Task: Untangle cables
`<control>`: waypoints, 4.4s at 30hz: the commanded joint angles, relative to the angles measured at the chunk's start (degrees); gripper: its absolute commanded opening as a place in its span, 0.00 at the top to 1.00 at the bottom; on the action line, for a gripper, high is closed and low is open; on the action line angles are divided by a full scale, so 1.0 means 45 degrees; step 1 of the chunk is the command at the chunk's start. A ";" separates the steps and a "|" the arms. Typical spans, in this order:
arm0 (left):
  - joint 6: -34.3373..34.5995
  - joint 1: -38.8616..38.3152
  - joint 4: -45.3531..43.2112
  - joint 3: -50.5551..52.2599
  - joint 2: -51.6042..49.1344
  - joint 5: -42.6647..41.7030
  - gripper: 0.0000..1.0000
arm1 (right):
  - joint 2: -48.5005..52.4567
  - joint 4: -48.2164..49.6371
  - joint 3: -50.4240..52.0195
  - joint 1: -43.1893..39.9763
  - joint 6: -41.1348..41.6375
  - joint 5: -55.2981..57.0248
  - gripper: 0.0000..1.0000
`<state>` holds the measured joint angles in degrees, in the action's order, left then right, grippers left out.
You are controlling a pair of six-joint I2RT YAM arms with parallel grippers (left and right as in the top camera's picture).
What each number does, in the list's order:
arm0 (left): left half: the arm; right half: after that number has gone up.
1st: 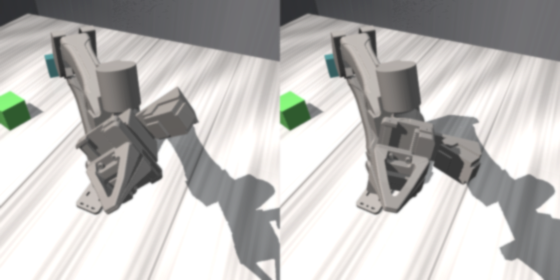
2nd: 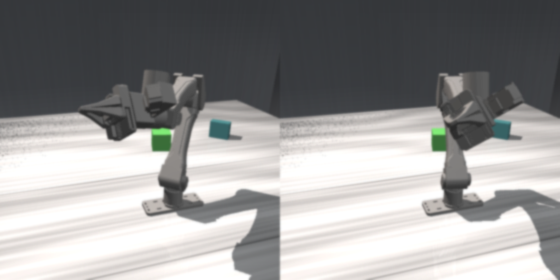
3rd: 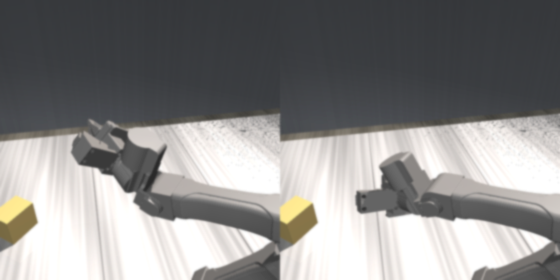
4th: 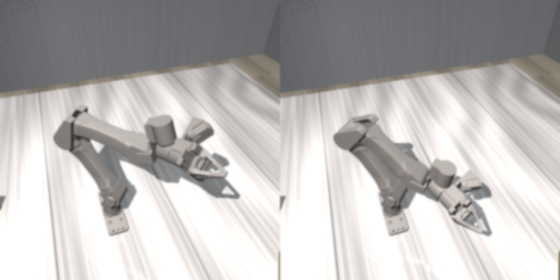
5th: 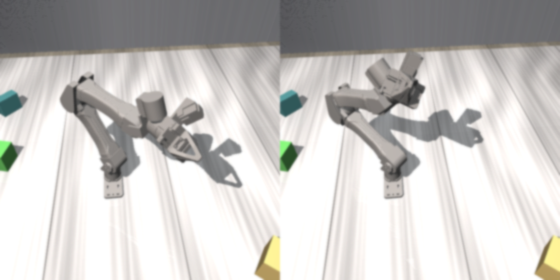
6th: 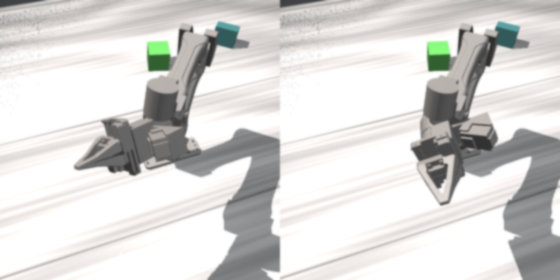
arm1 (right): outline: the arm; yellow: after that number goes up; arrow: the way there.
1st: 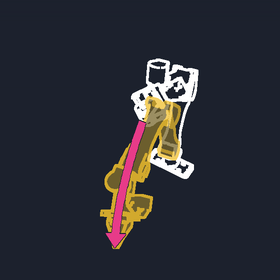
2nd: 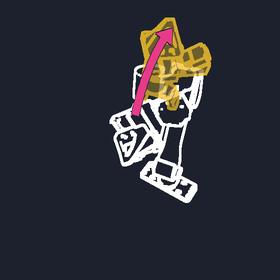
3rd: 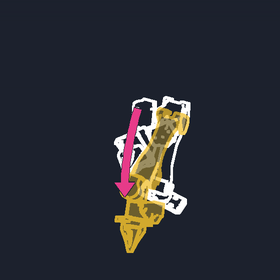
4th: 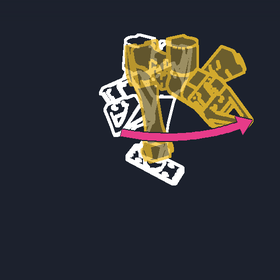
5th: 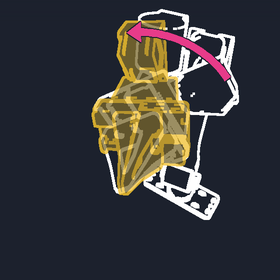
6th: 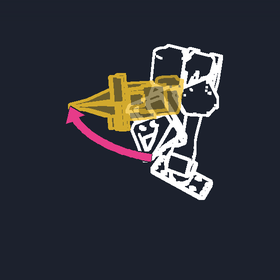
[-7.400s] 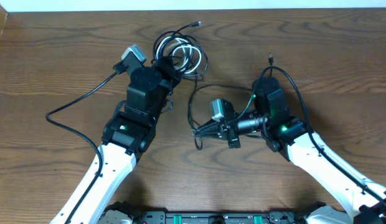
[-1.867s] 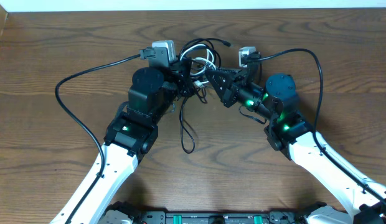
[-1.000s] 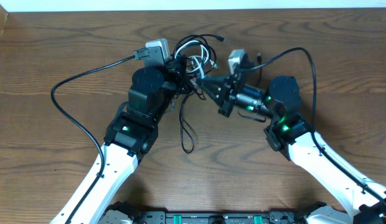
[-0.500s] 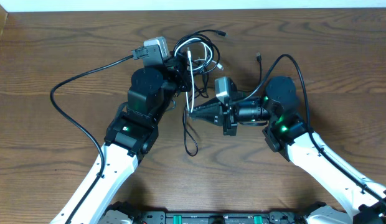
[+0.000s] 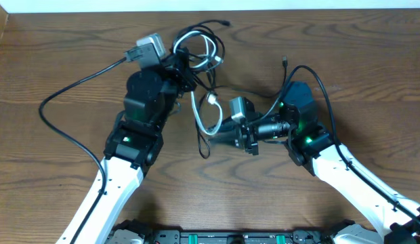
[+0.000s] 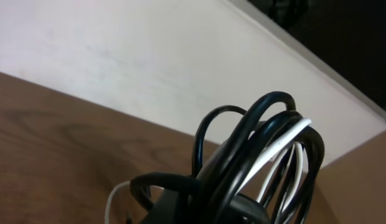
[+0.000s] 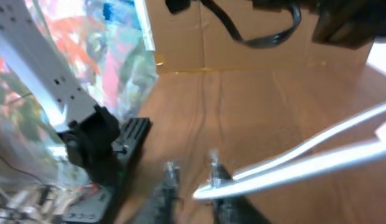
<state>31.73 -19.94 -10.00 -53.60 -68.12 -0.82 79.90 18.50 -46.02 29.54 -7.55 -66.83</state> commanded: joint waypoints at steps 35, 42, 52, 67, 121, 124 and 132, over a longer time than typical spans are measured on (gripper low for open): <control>-0.5382 0.0141 0.0665 -0.0214 0.0777 -0.4935 0.92 | -0.0029 0.5105 0.0010 -0.2924 0.5338 0.3424 0.11; -0.5382 0.0141 0.0631 -0.0214 0.0777 -0.6188 0.93 | -0.0029 0.4896 0.0015 -0.2900 0.5343 0.3225 0.09; -0.5382 0.0131 0.0631 -0.0214 0.0695 -0.7140 0.92 | -0.0029 0.5047 0.0015 -0.2875 0.5333 0.2769 0.14; -0.5377 0.0117 0.0680 -0.0214 0.0335 -0.7684 0.88 | -0.0029 0.6275 0.0015 -0.2875 0.5547 0.1957 0.99; 0.6120 -0.1292 -0.1001 -0.0214 -0.0296 -0.6606 0.17 | -0.0029 0.7747 0.0015 -0.4541 1.3770 0.5965 0.99; 0.6120 -0.1311 -0.1146 -0.0214 -0.0301 -0.6509 0.17 | -0.0029 0.7747 0.0015 -0.4459 1.3969 0.5897 0.99; 0.6115 -0.1316 -0.1263 -0.0214 -0.0335 -0.5790 0.17 | -0.0029 0.7752 0.0010 -0.3895 1.4474 0.5765 0.99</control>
<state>58.76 -25.74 -15.29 -53.60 -69.30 -28.77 79.88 52.95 -45.91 10.79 55.99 -41.32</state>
